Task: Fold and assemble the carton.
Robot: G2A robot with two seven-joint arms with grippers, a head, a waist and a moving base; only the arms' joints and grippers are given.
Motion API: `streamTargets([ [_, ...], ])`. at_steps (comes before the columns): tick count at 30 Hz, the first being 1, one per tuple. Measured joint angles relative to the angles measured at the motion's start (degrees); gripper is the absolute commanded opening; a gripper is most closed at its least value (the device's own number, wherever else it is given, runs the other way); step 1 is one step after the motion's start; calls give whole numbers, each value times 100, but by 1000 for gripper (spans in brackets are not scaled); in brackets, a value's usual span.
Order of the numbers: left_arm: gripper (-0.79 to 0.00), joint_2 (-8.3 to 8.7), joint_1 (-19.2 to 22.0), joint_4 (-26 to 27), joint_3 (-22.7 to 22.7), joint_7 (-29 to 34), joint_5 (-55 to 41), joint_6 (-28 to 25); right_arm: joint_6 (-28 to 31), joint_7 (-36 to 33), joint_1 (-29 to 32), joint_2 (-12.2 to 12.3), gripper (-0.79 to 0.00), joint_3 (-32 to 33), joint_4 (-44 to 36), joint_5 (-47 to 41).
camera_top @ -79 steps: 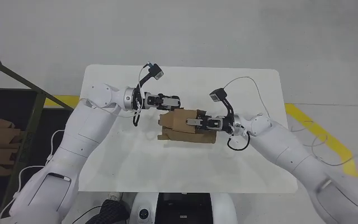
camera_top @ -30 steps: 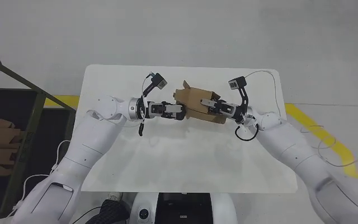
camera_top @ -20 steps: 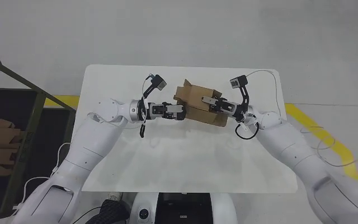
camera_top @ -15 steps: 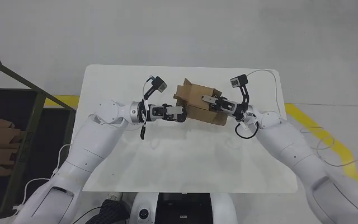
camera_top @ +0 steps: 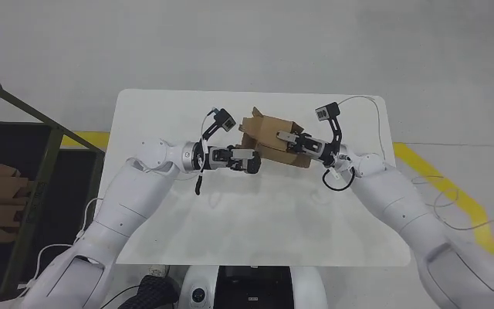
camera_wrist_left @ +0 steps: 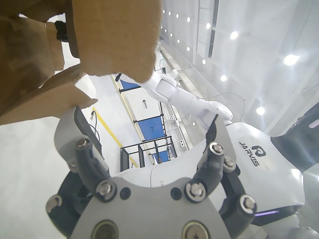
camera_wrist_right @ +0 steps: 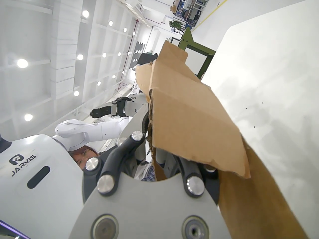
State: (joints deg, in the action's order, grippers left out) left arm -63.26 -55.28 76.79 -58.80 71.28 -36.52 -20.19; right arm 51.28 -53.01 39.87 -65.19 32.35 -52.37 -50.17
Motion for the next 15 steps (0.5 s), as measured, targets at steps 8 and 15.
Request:
streamTargets([
  [8,0,-66,173,-261,91,-63,23,-64,-50,-50,94,-20,-785,96,-128,77],
  [15,0,-79,200,-299,46,-72,45,-110,-143,-144,158,-49,-785,154,-136,77],
])
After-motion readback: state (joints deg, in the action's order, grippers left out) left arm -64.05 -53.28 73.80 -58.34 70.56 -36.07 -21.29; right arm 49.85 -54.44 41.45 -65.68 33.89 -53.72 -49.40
